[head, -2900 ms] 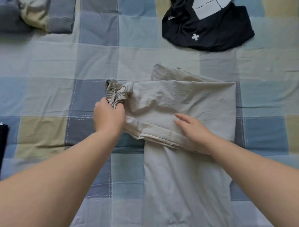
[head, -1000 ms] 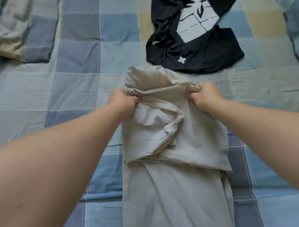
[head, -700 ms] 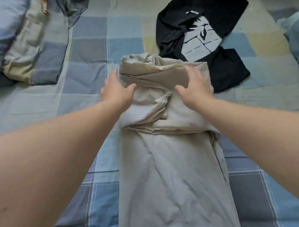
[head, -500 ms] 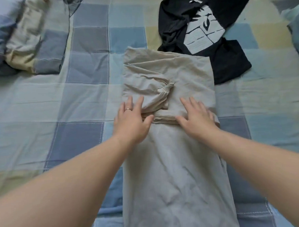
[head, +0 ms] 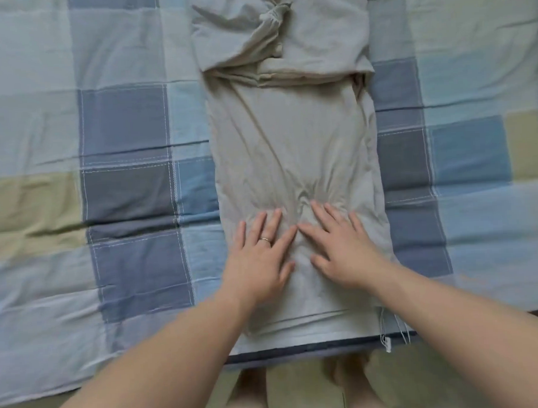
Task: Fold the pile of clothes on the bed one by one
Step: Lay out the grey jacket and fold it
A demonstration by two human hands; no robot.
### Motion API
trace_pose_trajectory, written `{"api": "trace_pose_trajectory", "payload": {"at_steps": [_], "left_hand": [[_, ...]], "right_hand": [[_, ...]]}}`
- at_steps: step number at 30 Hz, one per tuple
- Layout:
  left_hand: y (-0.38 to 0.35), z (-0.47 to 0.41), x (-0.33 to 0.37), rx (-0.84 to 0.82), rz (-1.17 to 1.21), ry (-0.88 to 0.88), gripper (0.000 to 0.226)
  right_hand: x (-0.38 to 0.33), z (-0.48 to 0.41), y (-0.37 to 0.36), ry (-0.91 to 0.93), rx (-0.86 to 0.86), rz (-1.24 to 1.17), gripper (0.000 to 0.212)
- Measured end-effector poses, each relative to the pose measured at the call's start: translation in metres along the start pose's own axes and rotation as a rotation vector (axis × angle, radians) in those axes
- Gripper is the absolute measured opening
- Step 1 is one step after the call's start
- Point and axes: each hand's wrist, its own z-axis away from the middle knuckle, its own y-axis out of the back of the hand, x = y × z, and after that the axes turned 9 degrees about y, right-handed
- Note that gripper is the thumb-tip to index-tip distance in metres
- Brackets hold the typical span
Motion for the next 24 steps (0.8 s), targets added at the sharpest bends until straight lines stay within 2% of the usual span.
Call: {"api": "trace_pose_trajectory", "payload": {"at_steps": [2,4,5,7,9,13,15,17,18,20,22,24], "left_hand": [[0.002,0.007,0.001,0.05,0.041,-0.001,0.067],[0.006,0.008,0.001,0.134,0.076,0.081,0.06],[0.005,0.009,0.0,0.113,0.077,0.128,0.061],[-0.007,0.017,-0.001,0.055,0.026,0.166,0.066],[-0.024,0.039,0.002,0.017,-0.003,0.158,0.07],[-0.056,0.098,0.028,-0.068,0.099,0.192,0.067],[-0.06,0.116,0.038,-0.048,0.208,0.222,0.054],[-0.055,0.124,0.046,0.06,0.36,0.314,0.036],[-0.052,0.125,0.049,0.128,0.405,0.398,0.035],[-0.045,0.122,0.053,0.227,0.479,0.631,0.051],[-0.04,0.112,0.053,0.247,0.698,0.838,0.067],[-0.041,0.102,0.052,0.261,0.926,0.943,0.073]], "right_hand": [[0.003,0.005,0.003,0.003,0.22,-0.073,0.056],[0.011,0.003,0.004,-0.075,0.395,-0.085,0.063],[0.015,0.001,0.001,-0.121,0.372,-0.073,0.066],[0.021,0.004,-0.013,-0.162,0.215,0.006,0.072],[0.02,0.019,-0.031,-0.118,0.102,0.058,0.073],[0.015,0.074,-0.07,-0.021,-0.001,0.032,0.072],[0.015,0.099,-0.081,0.016,0.04,-0.086,0.053],[0.016,0.116,-0.084,-0.038,0.224,-0.23,0.023],[0.018,0.12,-0.083,-0.113,0.326,-0.257,0.02],[0.023,0.121,-0.079,-0.309,0.454,-0.289,0.046],[0.029,0.116,-0.073,-0.493,0.456,-0.424,0.079],[0.034,0.107,-0.071,-0.605,0.438,-0.549,0.096]]}}
